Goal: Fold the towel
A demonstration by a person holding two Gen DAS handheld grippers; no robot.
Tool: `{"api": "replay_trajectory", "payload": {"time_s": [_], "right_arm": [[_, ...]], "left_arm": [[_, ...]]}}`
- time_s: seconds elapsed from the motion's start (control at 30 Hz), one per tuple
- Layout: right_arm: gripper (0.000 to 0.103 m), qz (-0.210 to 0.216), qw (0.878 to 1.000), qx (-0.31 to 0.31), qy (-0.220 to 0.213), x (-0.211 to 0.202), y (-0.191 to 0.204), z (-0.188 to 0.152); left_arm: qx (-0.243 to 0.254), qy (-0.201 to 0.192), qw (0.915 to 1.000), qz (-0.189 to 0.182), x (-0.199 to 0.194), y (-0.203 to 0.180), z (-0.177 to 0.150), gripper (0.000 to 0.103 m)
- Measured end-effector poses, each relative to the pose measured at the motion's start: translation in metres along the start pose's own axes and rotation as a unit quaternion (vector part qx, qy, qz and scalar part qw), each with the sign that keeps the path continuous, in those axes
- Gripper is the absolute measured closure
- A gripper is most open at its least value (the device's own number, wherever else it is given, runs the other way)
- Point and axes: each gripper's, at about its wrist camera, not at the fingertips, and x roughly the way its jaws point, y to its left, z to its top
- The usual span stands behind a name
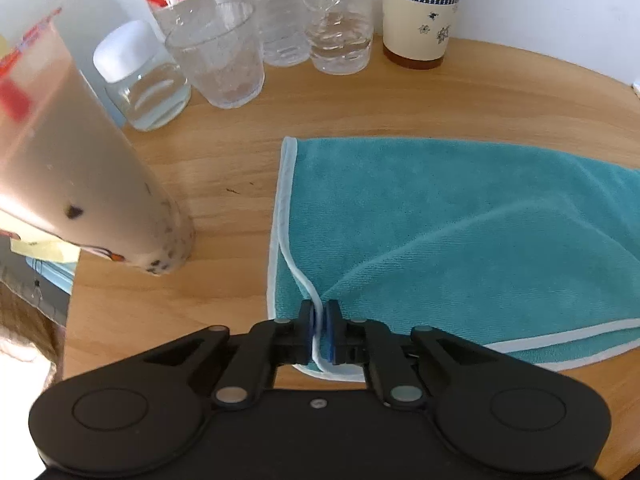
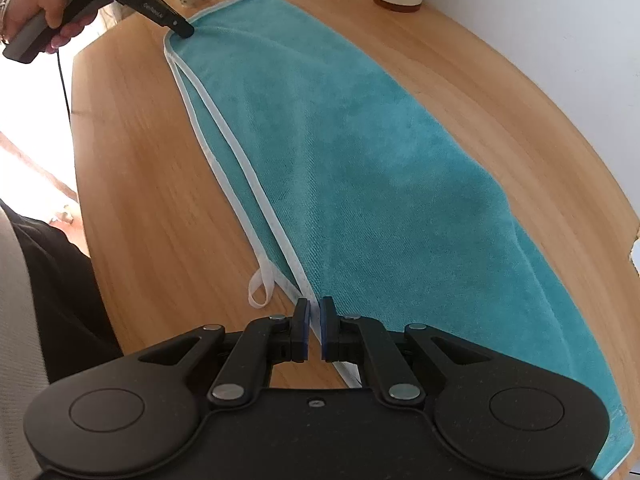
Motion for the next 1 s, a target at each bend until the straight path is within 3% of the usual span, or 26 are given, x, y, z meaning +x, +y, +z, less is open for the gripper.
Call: {"api": "replay_trajectory", "payload": {"time_s": [0.27,0.37,0.5,0.57,0.63,0.73,0.8,0.83,0.93,1.0], "right_arm": [[0.098,0.023,1.0,0.007,-0.004,0.002,-0.002,0.0],[0.095,0.008,1.0,-0.016,0.01,0.012,0.006,-0.006],[0.09,-0.016,1.0,-0.012,0.005,0.003,0.006,-0.021],[0.082,-0.022,0.999,0.029,-0.009,-0.014,-0.007,-0.035],[0.074,-0.037,0.996,0.081,-0.031,-0.037,-0.025,-0.054],[0.073,-0.099,0.976,0.188,-0.049,-0.058,-0.07,-0.09],[0.073,-0.149,0.953,0.257,-0.063,-0.065,-0.099,-0.108],[0.073,-0.178,0.934,0.302,-0.069,-0.067,-0.12,-0.116],[0.074,-0.218,0.897,0.376,-0.082,-0.067,-0.163,-0.127],[0.079,-0.224,0.885,0.4,-0.082,-0.063,-0.183,-0.129]], "left_arm": [[-0.004,0.016,0.9999,-0.002,-0.012,0.012,0.005,0.098],[0.033,0.034,0.9984,0.031,-0.003,0.009,0.002,0.099],[0.051,0.049,0.9969,0.034,0.006,0.008,-0.001,0.098],[0.052,0.053,0.9965,0.039,0.005,0.007,0.001,0.093],[0.054,0.045,0.9959,0.057,-0.002,0.009,0.003,0.069],[0.057,0.033,0.9949,0.076,-0.015,0.011,0.008,0.063],[0.066,0.017,0.9944,0.08,-0.027,0.002,0.015,0.063],[0.068,0.007,0.9948,0.075,-0.03,-0.003,0.02,0.063],[0.084,-0.005,0.9949,0.055,-0.028,-0.024,0.037,0.063],[0.09,-0.01,0.9935,0.069,-0.024,-0.036,0.047,0.063]]}}
